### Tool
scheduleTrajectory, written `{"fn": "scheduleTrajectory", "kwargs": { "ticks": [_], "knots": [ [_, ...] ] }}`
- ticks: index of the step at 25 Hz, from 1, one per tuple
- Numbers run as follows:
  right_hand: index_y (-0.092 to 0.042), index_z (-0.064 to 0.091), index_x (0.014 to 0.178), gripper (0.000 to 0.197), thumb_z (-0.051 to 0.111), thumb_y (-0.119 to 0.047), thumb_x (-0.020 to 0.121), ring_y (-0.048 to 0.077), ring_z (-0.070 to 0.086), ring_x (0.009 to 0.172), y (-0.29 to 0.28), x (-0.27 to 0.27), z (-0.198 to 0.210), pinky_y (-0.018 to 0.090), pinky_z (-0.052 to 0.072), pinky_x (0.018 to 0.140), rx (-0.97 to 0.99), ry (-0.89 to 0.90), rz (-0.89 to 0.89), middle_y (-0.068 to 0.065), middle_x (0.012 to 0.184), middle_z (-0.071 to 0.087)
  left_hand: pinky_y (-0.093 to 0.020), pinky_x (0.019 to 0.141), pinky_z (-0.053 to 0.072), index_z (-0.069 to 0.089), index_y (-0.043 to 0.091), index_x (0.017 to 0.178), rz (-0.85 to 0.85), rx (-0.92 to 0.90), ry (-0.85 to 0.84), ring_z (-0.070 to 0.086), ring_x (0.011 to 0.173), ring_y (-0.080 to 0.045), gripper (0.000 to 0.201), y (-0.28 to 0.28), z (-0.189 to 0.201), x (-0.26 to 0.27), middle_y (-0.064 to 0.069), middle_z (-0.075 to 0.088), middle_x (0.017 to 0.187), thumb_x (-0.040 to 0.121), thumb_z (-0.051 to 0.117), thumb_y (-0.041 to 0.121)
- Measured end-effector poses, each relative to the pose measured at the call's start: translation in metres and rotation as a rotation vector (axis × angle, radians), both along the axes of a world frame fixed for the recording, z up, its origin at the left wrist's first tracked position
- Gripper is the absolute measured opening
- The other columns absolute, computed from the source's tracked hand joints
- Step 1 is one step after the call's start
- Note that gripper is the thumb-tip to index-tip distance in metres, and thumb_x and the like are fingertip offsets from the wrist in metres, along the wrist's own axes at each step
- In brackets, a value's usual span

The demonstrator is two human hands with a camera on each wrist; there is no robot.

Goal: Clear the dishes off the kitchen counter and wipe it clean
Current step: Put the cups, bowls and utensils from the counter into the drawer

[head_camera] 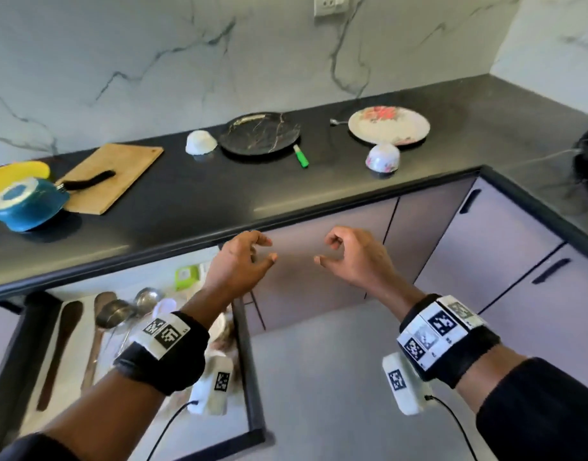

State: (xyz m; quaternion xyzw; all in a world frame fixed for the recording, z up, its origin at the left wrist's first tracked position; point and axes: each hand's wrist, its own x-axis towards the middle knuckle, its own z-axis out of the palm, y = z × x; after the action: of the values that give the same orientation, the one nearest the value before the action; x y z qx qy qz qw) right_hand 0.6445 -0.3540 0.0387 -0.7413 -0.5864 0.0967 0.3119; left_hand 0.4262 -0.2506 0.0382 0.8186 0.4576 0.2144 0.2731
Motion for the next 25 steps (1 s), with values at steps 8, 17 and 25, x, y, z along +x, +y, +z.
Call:
{"fn": "scheduleTrajectory", "kwargs": {
  "ticks": [8,17,25],
  "knots": [
    [-0.025,0.062,0.083,0.02,0.079,-0.031,0.073,0.014,0.061,0.084,0.087,0.161,-0.023,0.029,0.05,0.071,-0.016,0.022,-0.07,-0.008,0.086,0.064,-0.032,0.083,0.054,0.065,0.033,0.103,0.001,-0.04,-0.057,0.063,0.093,-0.008,0.022,0.071,-0.022,0.126,0.013,0.065,0.099,0.083,0.073,0.038],
    [-0.018,0.031,0.147,0.094,0.081,-0.044,0.072,0.035,0.039,0.129,0.235,0.311,-0.053,0.044,0.037,0.104,-0.243,-0.058,-0.22,0.015,0.139,0.038,-0.027,0.088,0.049,0.055,0.035,0.119,-0.11,-0.08,0.038,0.055,0.109,-0.004,0.039,0.171,-0.037,0.235,0.017,0.056,0.121,0.085,0.071,0.043],
    [-0.036,0.045,0.128,0.09,0.086,-0.055,0.05,0.022,0.054,0.11,0.287,0.337,-0.04,0.032,0.043,0.087,-0.343,-0.012,-0.029,-0.001,0.121,0.05,-0.027,0.109,0.034,0.035,0.024,0.146,-0.169,-0.129,0.113,0.04,0.134,-0.012,0.093,0.21,-0.032,0.309,0.006,0.039,0.147,0.07,0.08,0.054]
  ]
}}
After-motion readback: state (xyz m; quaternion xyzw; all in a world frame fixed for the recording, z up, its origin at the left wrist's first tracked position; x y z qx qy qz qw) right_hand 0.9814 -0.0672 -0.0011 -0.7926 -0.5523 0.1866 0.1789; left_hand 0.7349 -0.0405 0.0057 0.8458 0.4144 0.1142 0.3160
